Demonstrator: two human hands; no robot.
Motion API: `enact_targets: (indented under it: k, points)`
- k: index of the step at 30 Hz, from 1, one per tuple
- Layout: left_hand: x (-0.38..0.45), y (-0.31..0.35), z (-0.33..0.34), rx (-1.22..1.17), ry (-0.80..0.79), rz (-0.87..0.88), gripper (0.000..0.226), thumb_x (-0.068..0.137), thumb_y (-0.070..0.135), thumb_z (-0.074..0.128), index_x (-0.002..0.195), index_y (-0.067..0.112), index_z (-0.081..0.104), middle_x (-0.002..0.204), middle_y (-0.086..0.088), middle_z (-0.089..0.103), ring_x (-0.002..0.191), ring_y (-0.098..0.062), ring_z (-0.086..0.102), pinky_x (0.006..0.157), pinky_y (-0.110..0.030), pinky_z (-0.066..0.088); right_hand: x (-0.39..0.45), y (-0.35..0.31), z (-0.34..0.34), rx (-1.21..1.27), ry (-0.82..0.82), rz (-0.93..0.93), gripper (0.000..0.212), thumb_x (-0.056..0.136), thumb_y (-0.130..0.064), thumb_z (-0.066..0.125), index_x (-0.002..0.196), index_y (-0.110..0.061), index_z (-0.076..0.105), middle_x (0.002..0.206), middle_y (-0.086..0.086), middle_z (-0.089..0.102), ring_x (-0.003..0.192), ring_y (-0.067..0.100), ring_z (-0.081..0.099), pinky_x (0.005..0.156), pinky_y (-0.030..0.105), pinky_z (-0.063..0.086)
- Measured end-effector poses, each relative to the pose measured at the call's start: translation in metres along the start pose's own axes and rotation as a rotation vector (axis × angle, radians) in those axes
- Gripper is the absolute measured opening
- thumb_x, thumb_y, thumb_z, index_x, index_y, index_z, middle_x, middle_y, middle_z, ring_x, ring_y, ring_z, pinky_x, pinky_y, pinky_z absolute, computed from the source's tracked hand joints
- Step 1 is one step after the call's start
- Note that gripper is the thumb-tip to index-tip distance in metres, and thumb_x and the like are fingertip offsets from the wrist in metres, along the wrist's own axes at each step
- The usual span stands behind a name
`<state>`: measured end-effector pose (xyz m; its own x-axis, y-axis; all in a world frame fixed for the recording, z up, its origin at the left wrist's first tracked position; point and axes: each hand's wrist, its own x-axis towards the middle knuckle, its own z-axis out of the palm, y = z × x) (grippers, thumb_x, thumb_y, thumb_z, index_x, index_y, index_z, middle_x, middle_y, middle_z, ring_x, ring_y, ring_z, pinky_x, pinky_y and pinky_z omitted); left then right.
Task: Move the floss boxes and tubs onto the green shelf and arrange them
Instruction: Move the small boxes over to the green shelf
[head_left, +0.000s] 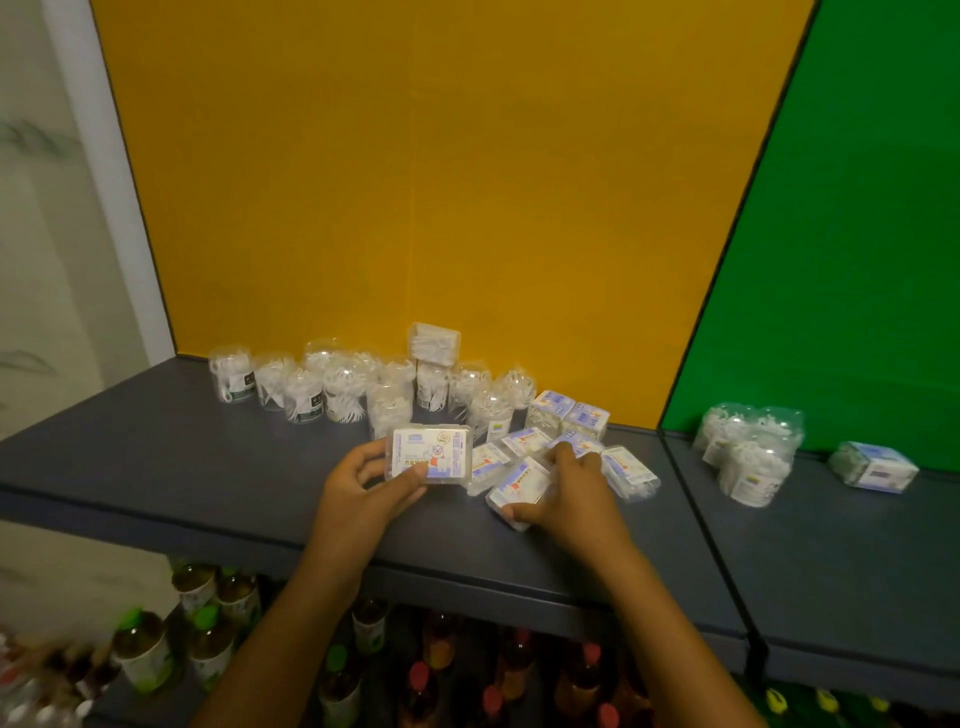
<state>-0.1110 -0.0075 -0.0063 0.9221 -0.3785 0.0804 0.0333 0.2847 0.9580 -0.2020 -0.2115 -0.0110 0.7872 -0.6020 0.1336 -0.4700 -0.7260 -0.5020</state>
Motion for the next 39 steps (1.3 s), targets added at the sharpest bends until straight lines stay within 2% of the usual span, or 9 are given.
enact_targets:
  k: [4,6,10,17,22,26,30,37,39]
  points:
    - [-0.016,0.006,0.018,0.001,-0.024,0.013,0.039,0.082,0.005,0.070,0.119,0.008,0.058,0.107,-0.009,0.070,0.096,-0.022,0.070,0.075,-0.027,0.060,-0.016,0.017,-0.013,0.171,0.073,-0.073,0.067,0.070,-0.021,0.086,0.117,-0.026,0.039,0.087,-0.001,0.057,0.082,0.021,0.058,0.056,0.023,0.036]
    - [-0.030,0.007,0.033,-0.001,-0.035,0.021,0.039,0.082,0.005,0.070,0.119,0.010,0.058,0.107,-0.007,0.070,0.095,-0.021,0.070,0.074,-0.025,0.059,-0.029,0.034,-0.026,0.244,0.111,-0.098,0.062,0.071,-0.012,0.084,0.112,-0.025,0.039,0.077,-0.007,0.054,0.068,0.013,0.054,0.050,0.016,0.032]
    - [-0.066,0.006,0.071,-0.036,-0.072,0.026,0.038,0.083,0.002,0.069,0.118,0.009,0.059,0.107,-0.007,0.069,0.093,-0.020,0.070,0.072,-0.024,0.059,-0.055,0.074,-0.064,0.411,0.162,-0.039,0.061,0.070,-0.007,0.084,0.110,-0.021,0.041,0.100,0.000,0.063,0.091,0.019,0.065,0.071,0.033,0.055]
    - [-0.137,-0.002,0.153,-0.074,-0.190,0.032,0.035,0.084,0.000,0.067,0.117,0.006,0.059,0.107,-0.008,0.070,0.092,-0.020,0.071,0.073,-0.025,0.059,-0.124,0.153,-0.145,0.523,0.281,-0.030,0.046,0.077,-0.008,0.080,0.110,-0.022,0.051,0.091,-0.014,0.061,0.079,-0.001,0.060,0.060,0.008,0.047]
    - [-0.181,-0.015,0.214,-0.125,-0.263,0.003,0.036,0.085,-0.003,0.065,0.119,0.004,0.057,0.108,-0.009,0.068,0.094,-0.024,0.069,0.070,-0.021,0.059,-0.172,0.215,-0.186,0.560,0.338,-0.018,0.051,0.081,-0.012,0.077,0.123,-0.033,0.058,0.099,-0.005,0.070,0.090,0.006,0.066,0.070,0.013,0.051]
    - [-0.200,-0.028,0.260,-0.130,-0.336,-0.019,0.038,0.084,-0.003,0.065,0.120,0.003,0.056,0.109,-0.011,0.067,0.089,-0.021,0.069,0.068,-0.021,0.058,-0.201,0.254,-0.218,0.579,0.427,0.029,0.041,0.080,-0.005,0.077,0.109,-0.028,0.058,0.097,-0.013,0.066,0.090,0.003,0.063,0.070,0.010,0.050]
    - [-0.208,-0.039,0.307,-0.128,-0.415,-0.033,0.036,0.083,-0.001,0.067,0.117,0.007,0.058,0.108,-0.013,0.068,0.090,-0.022,0.070,0.071,-0.023,0.059,-0.220,0.291,-0.247,0.562,0.520,0.078,0.038,0.078,-0.007,0.080,0.104,-0.017,0.054,0.098,-0.008,0.063,0.090,0.004,0.061,0.070,0.013,0.049]
    - [-0.207,-0.063,0.388,-0.119,-0.524,-0.028,0.036,0.082,0.003,0.070,0.116,0.007,0.060,0.107,-0.010,0.071,0.097,-0.024,0.069,0.074,-0.025,0.059,-0.234,0.357,-0.285,0.521,0.584,0.069,0.030,0.082,-0.004,0.075,0.104,-0.017,0.059,0.103,-0.009,0.066,0.090,-0.004,0.061,0.072,0.009,0.047]
    - [-0.200,-0.073,0.413,-0.105,-0.535,-0.017,0.036,0.081,0.003,0.071,0.115,0.005,0.060,0.105,-0.010,0.071,0.094,-0.022,0.070,0.071,-0.024,0.059,-0.229,0.376,-0.296,0.526,0.586,0.063,0.029,0.084,-0.004,0.073,0.105,-0.020,0.061,0.103,-0.010,0.068,0.089,-0.002,0.064,0.072,0.016,0.052]
